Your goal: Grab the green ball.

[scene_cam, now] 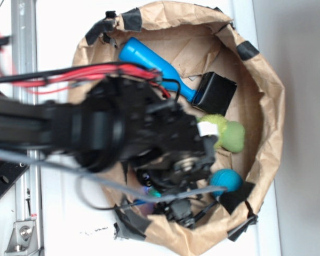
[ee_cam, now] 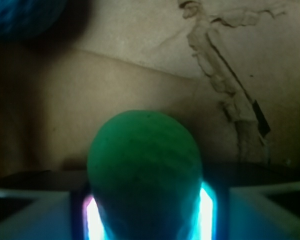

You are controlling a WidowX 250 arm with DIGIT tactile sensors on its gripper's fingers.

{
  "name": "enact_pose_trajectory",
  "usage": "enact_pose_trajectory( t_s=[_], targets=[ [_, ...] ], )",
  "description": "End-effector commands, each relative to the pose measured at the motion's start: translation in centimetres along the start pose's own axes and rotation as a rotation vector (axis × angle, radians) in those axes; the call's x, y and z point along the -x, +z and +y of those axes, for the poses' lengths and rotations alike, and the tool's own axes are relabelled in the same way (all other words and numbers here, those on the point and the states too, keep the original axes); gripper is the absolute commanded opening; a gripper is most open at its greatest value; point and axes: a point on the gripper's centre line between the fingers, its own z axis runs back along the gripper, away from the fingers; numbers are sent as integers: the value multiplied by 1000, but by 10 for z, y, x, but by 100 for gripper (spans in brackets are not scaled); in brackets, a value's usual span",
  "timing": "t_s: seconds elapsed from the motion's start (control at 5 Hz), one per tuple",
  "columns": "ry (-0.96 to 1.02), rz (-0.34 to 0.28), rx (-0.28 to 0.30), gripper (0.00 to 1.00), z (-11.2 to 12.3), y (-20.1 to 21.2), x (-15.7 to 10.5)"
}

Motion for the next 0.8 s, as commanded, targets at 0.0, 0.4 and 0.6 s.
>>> enact_pose_trajectory(
  t_s=[0.0,0.4,0.6],
  targets=[
    [-84,-372,-77,0,33,112,-11],
    [-168,-546,-248,0,37,177,-17],
    [-235,-505,-255,0,30,172,-19]
  ],
)
